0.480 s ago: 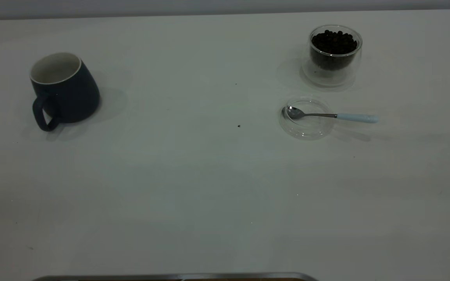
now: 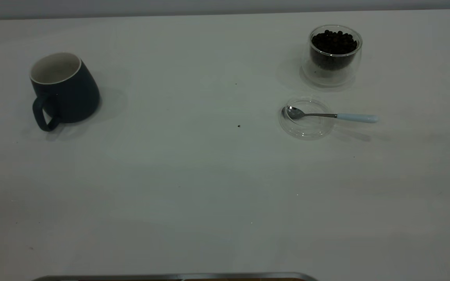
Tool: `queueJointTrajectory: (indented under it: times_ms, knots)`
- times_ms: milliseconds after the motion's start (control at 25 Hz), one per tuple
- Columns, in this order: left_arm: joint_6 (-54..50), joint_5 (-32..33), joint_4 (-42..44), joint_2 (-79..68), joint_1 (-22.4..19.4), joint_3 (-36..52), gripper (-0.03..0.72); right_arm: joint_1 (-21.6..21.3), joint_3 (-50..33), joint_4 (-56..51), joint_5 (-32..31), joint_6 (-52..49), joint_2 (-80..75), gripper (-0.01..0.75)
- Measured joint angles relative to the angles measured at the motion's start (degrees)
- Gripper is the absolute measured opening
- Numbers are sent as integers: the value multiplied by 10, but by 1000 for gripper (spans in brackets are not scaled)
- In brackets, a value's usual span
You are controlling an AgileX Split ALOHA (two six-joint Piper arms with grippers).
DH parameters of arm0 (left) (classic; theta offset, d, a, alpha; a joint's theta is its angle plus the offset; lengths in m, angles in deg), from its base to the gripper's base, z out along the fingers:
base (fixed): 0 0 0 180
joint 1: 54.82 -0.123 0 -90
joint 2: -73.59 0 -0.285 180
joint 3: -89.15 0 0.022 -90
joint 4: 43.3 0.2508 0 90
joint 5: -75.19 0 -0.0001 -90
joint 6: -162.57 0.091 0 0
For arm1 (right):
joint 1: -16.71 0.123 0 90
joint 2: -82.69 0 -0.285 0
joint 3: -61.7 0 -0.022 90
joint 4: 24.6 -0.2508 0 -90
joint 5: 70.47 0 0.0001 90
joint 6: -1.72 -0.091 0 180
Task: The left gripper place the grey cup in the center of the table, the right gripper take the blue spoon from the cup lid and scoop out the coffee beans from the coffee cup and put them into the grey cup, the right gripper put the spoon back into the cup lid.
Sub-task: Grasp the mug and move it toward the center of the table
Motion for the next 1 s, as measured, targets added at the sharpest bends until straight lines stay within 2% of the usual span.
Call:
queueJointTrajectory:
  times_ms: [840, 1000]
  knots:
    - [-1, 0, 0, 0, 0, 0, 555, 0, 0, 0, 0, 0, 0, 238]
    - [-8, 0, -23, -1, 0, 0, 555, 0, 0, 0, 0, 0, 0, 238]
